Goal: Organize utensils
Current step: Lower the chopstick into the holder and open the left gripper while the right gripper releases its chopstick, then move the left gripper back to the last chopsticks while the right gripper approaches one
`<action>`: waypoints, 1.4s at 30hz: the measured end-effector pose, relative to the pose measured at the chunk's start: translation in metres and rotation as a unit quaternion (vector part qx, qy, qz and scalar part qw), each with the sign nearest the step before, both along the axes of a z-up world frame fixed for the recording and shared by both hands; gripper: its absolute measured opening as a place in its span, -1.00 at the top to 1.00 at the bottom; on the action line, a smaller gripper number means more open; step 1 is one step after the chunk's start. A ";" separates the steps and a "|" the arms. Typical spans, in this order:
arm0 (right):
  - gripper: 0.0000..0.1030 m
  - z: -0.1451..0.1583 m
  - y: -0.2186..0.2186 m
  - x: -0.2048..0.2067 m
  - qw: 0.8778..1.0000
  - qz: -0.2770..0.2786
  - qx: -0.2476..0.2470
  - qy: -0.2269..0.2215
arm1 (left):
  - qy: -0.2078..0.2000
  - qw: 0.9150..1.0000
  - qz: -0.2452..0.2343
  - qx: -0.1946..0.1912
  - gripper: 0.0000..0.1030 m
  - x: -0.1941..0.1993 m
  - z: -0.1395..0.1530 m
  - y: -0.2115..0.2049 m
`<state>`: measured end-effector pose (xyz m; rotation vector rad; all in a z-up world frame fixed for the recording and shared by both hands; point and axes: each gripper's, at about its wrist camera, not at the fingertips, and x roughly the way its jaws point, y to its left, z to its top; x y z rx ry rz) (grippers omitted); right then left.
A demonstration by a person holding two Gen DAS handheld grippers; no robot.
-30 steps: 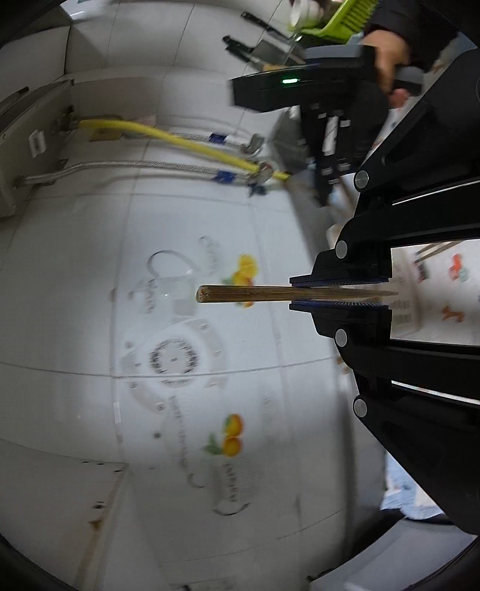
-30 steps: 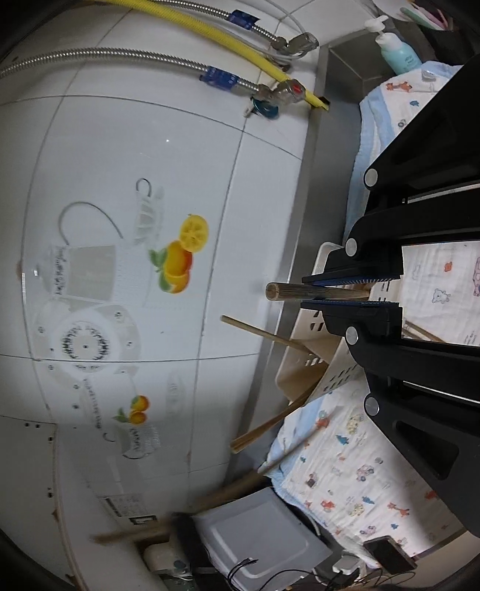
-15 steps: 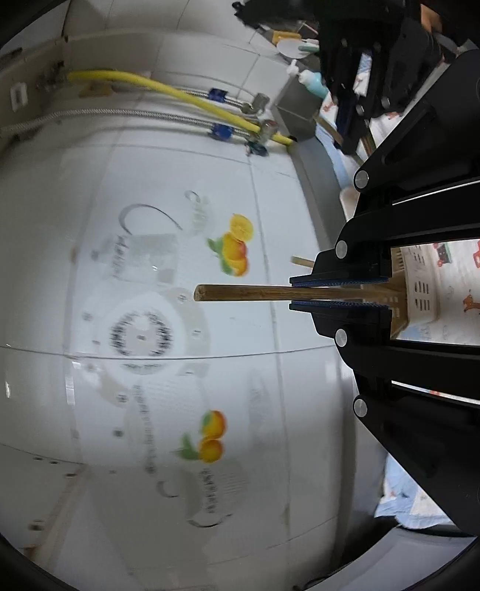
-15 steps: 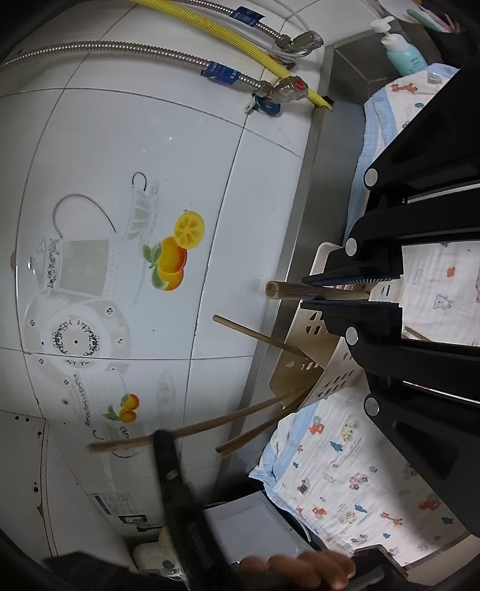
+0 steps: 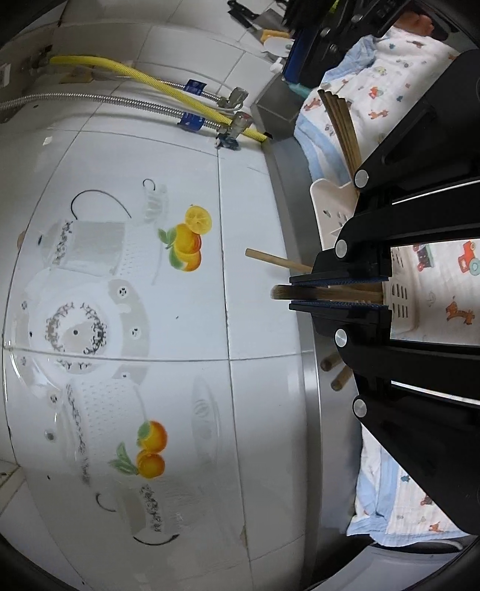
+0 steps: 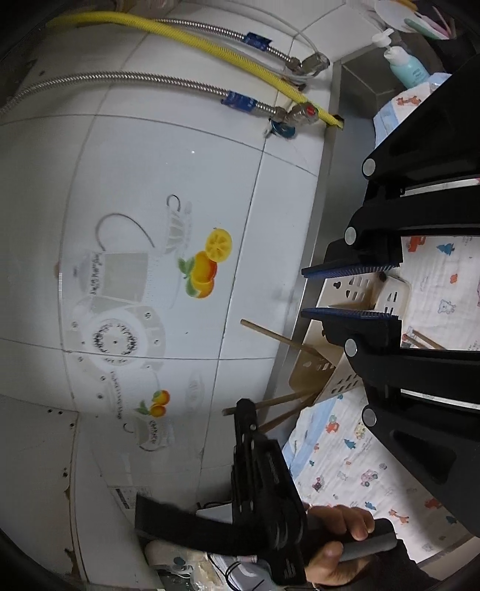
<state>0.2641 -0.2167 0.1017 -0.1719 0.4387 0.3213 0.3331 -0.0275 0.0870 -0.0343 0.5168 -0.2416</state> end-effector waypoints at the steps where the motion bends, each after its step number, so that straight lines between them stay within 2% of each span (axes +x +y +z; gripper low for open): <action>1: 0.65 0.000 -0.001 -0.004 1.000 0.001 0.002 -0.002 | -0.001 1.000 0.000 -0.002 0.85 -0.002 0.001 0.001; 6: 0.60 -0.016 -0.003 -0.034 1.000 0.006 0.011 0.012 | -0.015 1.000 -0.006 -0.009 0.84 -0.022 0.012 0.004; 9: 0.60 -0.041 -0.002 -0.052 0.999 0.008 0.022 0.040 | -0.024 1.000 -0.009 -0.017 0.83 -0.038 0.018 0.006; 13: 0.60 -0.086 0.007 -0.079 0.998 -0.007 0.005 0.068 | -0.027 0.999 -0.007 -0.024 0.82 -0.068 0.016 0.014; 17: 0.61 -0.130 0.012 -0.098 0.993 -0.015 0.024 0.115 | -0.024 1.000 0.006 -0.017 0.79 -0.099 0.005 0.025; 19: 0.61 -0.150 0.015 -0.107 0.990 -0.024 0.037 0.136 | -0.016 1.000 0.015 -0.017 0.63 -0.113 -0.004 0.033; 23: 0.62 -0.179 0.020 -0.114 0.982 -0.039 0.070 0.171 | -0.013 0.999 0.029 -0.023 0.56 -0.144 -0.022 0.051; 25: 0.63 -0.188 0.024 -0.115 0.980 -0.049 0.076 0.179 | -0.003 0.999 0.034 -0.034 0.44 -0.158 -0.034 0.060; 27: 0.68 -0.197 0.029 -0.116 0.976 -0.053 0.090 0.189 | 0.003 0.998 0.047 -0.030 0.42 -0.171 -0.048 0.067; 30: 0.72 -0.206 0.037 -0.112 0.974 -0.069 0.089 0.196 | 0.011 0.997 0.067 -0.032 0.22 -0.187 -0.065 0.080; 34: 0.75 -0.217 0.041 -0.105 0.970 -0.089 0.084 0.208 | 0.018 0.996 0.083 -0.031 0.21 -0.199 -0.081 0.096; 42: 0.80 -0.228 0.049 -0.095 0.965 -0.107 0.075 0.226 | 0.015 0.996 0.092 -0.011 0.16 -0.209 -0.093 0.105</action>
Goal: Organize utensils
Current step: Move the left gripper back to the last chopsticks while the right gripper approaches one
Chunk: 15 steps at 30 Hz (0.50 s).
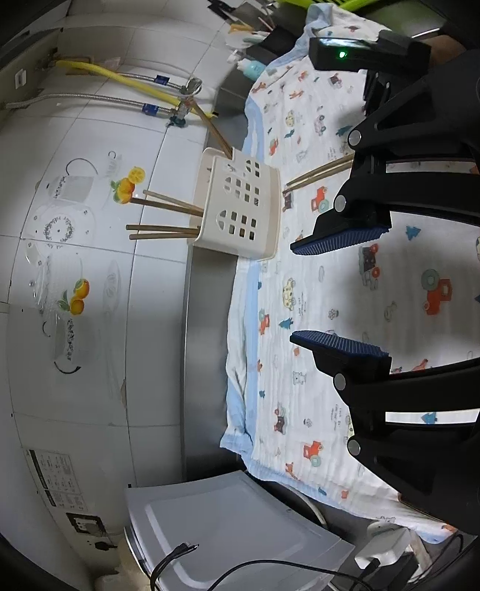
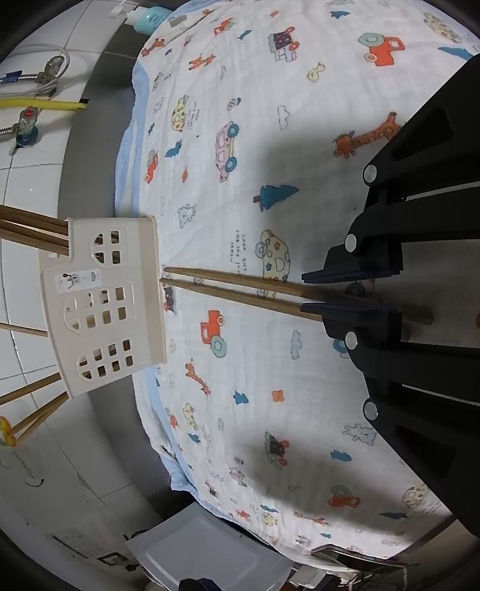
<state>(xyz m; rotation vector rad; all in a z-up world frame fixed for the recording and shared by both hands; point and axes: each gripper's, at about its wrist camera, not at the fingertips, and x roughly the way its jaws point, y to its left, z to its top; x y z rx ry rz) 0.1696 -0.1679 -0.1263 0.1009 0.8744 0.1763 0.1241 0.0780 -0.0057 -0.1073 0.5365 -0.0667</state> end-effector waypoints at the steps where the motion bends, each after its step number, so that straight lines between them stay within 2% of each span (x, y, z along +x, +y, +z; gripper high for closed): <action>1: 0.80 -0.001 0.001 0.001 1.000 -0.002 -0.005 0.001 | 0.000 1.000 -0.001 0.000 0.16 0.000 0.000 0.000; 15: 0.84 -0.007 0.011 0.007 0.999 -0.011 -0.031 0.005 | 0.014 1.000 -0.002 -0.008 0.15 0.000 -0.012 0.001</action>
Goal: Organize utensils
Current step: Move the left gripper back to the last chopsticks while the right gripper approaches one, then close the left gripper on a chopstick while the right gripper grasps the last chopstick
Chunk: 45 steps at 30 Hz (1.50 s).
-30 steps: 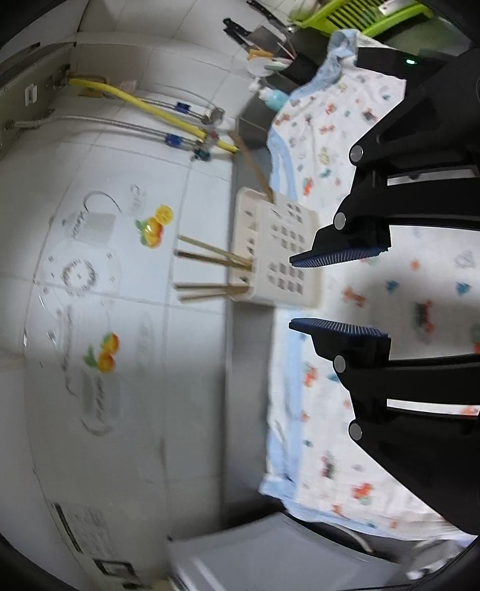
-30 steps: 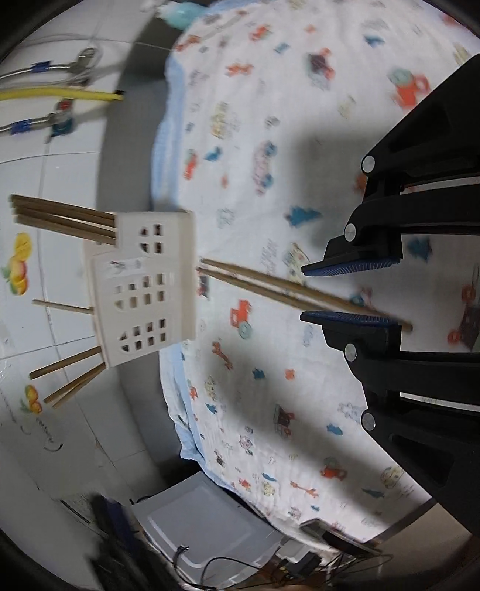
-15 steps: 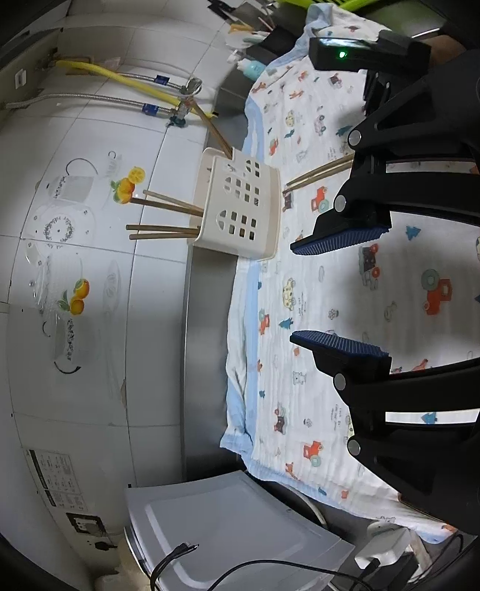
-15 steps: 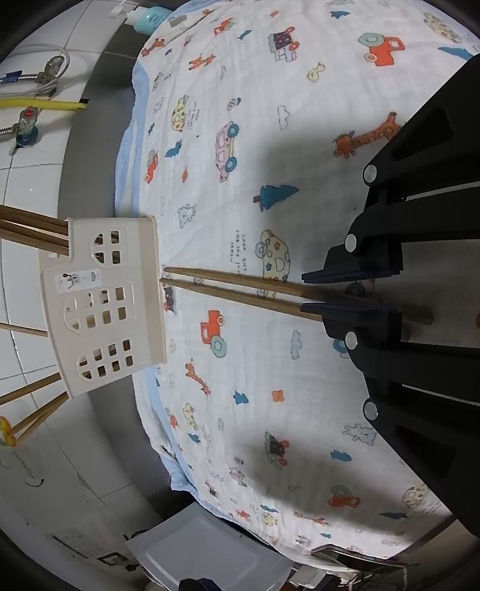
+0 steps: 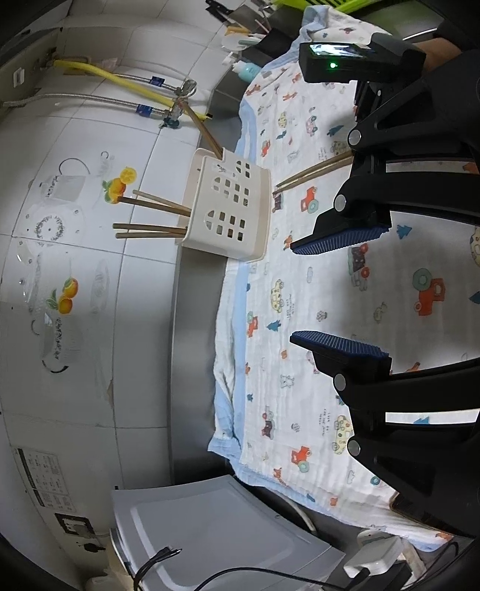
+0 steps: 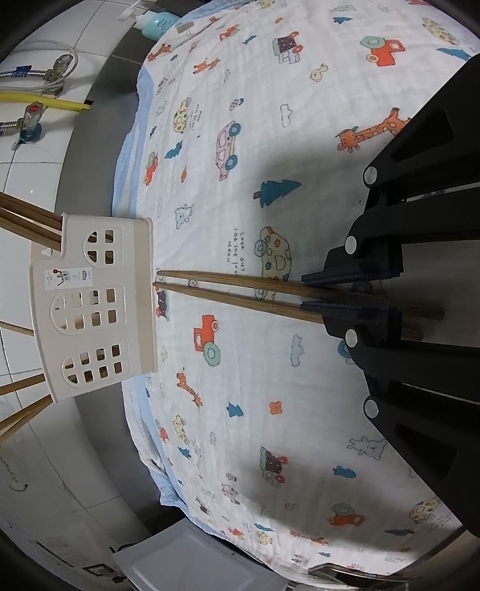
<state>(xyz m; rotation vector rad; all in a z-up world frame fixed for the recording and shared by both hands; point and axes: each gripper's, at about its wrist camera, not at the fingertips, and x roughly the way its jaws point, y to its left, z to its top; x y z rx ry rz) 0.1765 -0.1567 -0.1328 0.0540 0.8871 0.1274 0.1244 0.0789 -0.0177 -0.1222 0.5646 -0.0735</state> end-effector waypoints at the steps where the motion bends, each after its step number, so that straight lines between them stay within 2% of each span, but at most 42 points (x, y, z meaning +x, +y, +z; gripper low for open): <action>1: 0.84 0.000 -0.002 0.000 1.000 -0.001 0.004 -0.001 | 0.002 1.000 -0.002 -0.001 0.15 0.000 -0.001 -0.001; 11: 0.87 0.006 -0.024 -0.008 1.000 -0.008 0.022 -0.012 | 0.037 0.998 -0.041 -0.008 0.15 0.000 -0.019 -0.039; 22: 0.87 0.008 -0.065 -0.026 0.999 -0.002 0.038 -0.023 | 0.099 0.990 -0.096 -0.035 0.15 0.006 -0.058 -0.107; 36: 0.87 0.006 -0.101 -0.029 0.998 0.014 0.063 -0.025 | 0.146 0.982 -0.112 -0.035 0.21 0.039 -0.089 -0.159; 45: 0.87 0.000 -0.105 -0.028 0.997 0.027 0.068 -0.018 | 0.163 0.980 -0.114 -0.019 0.58 0.060 -0.101 -0.174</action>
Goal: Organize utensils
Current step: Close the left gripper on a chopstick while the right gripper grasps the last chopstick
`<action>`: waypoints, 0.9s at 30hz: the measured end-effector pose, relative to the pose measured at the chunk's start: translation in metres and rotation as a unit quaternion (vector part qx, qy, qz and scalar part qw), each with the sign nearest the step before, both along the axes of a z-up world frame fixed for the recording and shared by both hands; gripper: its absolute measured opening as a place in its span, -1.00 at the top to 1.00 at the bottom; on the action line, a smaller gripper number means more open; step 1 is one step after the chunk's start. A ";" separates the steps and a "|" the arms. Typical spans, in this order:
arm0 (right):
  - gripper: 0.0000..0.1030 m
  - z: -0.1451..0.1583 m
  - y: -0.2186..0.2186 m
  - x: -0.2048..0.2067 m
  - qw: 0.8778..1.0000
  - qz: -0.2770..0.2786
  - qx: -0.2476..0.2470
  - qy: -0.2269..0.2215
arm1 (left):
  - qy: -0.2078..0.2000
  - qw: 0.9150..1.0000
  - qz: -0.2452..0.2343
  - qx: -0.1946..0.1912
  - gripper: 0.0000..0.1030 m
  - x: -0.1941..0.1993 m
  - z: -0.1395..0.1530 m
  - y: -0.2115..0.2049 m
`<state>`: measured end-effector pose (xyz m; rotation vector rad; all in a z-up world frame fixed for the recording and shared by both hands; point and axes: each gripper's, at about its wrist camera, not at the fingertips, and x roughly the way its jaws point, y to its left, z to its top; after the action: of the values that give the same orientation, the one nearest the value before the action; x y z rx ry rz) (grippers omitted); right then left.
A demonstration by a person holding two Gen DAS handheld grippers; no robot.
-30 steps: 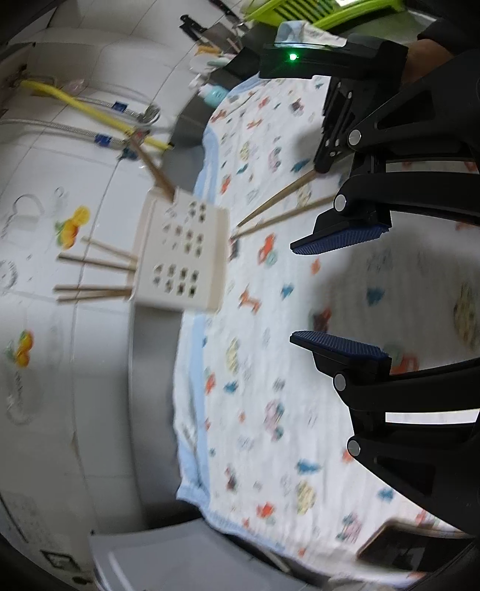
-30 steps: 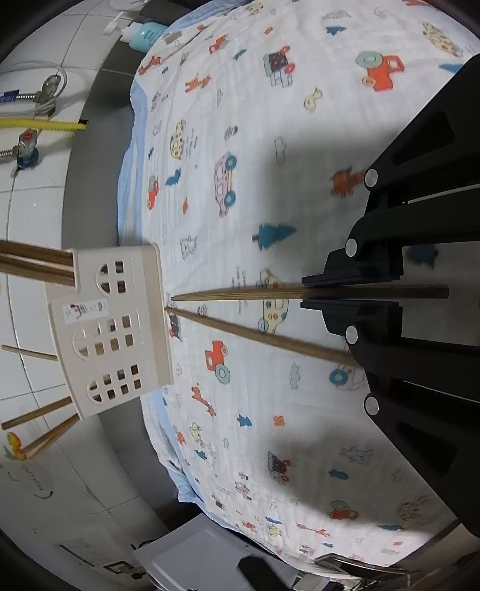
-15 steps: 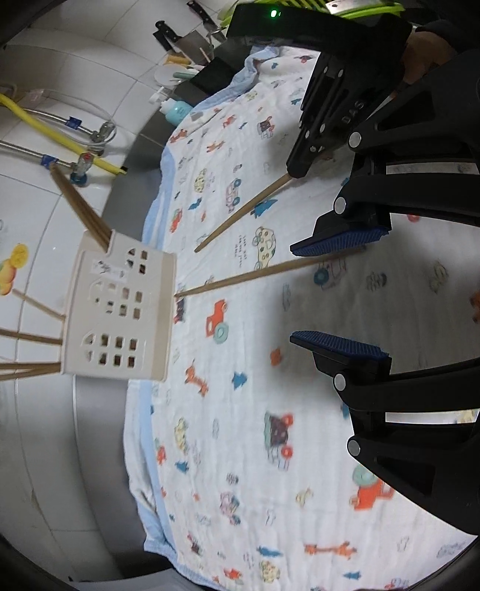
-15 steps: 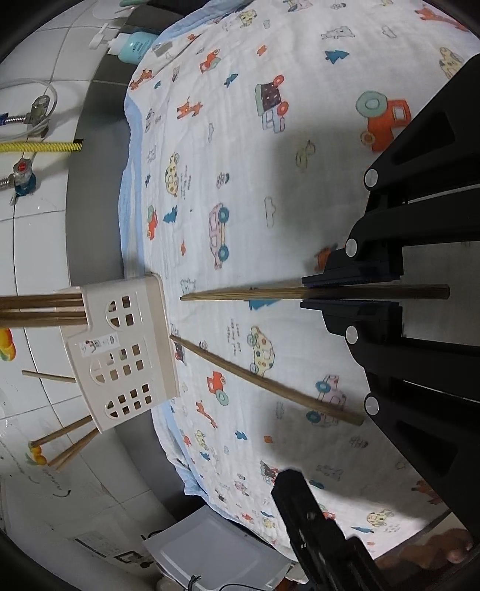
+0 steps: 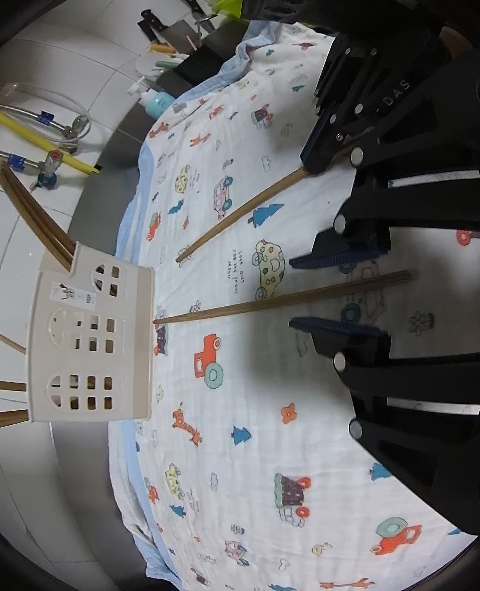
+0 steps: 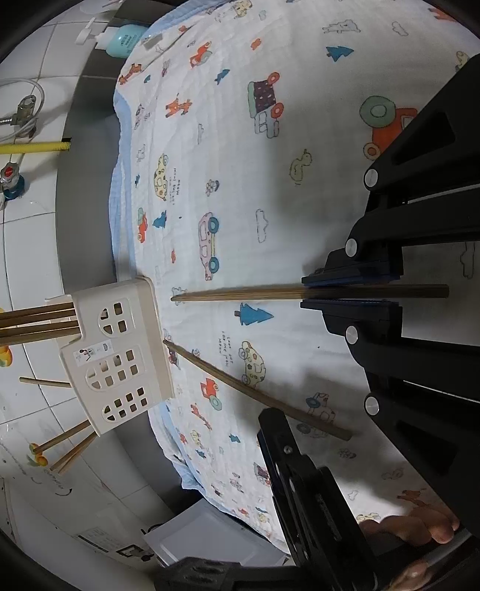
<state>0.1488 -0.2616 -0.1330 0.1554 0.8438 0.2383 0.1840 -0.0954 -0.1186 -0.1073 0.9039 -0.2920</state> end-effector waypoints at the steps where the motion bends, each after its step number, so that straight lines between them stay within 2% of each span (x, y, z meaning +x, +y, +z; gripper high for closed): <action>1: 0.87 -0.001 0.000 0.000 1.000 0.001 0.000 0.001 | 0.001 1.000 0.000 0.000 0.58 0.001 -0.001 0.000; 14: 0.84 0.001 0.000 -0.008 1.000 0.011 -0.005 -0.002 | 0.009 1.000 0.003 0.020 0.64 0.011 -0.011 -0.006; 19: 0.84 0.000 0.000 -0.010 1.000 0.014 -0.008 0.000 | 0.003 0.999 0.005 0.045 0.70 0.012 -0.012 -0.013; 24: 0.84 -0.001 0.000 -0.010 1.000 0.013 -0.007 -0.002 | 0.004 0.998 0.017 0.061 0.86 0.014 -0.012 -0.014; 27: 0.86 -0.001 0.000 -0.010 1.000 0.012 -0.009 -0.002 | 0.011 0.998 0.018 0.064 0.87 0.016 -0.011 -0.015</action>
<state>0.1390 -0.2613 -0.1337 0.1277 0.8431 0.2540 0.1998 -0.1105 -0.1296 -0.0082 0.9393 -0.1980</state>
